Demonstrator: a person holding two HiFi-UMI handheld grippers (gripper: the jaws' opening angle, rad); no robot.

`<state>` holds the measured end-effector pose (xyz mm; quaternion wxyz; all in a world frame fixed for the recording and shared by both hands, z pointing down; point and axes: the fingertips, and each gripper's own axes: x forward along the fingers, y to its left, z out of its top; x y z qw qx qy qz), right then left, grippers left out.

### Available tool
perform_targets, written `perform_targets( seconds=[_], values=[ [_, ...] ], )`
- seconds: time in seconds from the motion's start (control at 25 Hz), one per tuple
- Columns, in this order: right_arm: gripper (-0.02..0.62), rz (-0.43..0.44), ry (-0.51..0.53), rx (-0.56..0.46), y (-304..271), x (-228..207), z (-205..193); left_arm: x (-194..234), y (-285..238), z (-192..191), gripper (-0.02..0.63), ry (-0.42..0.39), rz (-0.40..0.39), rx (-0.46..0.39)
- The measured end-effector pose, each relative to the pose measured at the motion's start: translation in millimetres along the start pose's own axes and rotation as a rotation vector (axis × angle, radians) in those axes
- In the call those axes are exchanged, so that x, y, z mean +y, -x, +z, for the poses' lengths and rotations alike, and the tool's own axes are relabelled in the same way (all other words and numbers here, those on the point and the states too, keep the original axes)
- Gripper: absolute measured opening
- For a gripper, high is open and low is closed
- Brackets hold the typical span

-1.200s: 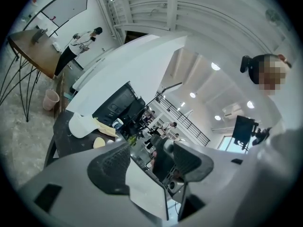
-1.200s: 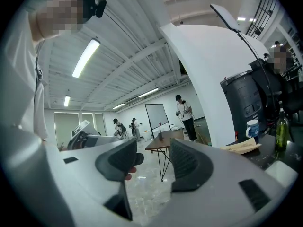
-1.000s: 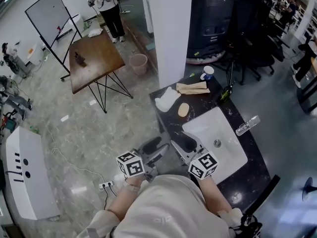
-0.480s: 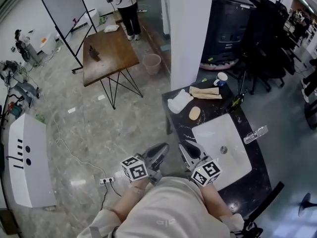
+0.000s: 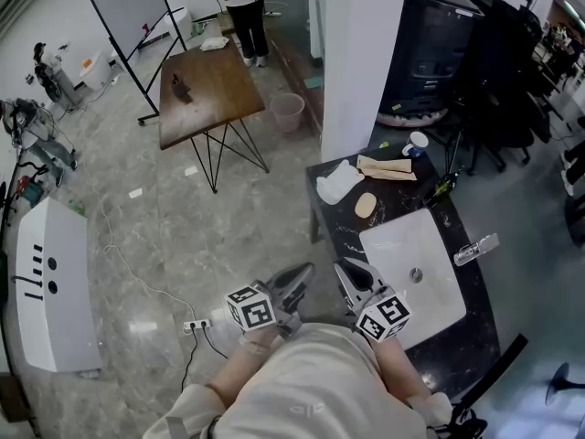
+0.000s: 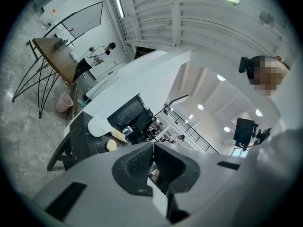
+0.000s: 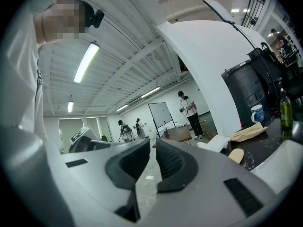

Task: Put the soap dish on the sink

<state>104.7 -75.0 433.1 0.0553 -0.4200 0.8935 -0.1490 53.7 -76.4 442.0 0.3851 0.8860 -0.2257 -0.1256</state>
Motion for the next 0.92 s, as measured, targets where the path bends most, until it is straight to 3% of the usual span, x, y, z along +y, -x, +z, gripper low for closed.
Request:
perform_targets(
  seconds=[0.92],
  values=[
    [0.057,0.011,-0.043,0.046,-10,-5,-13,8,-7,-4,0.014,-0.005,0.037,0.029]
  ],
)
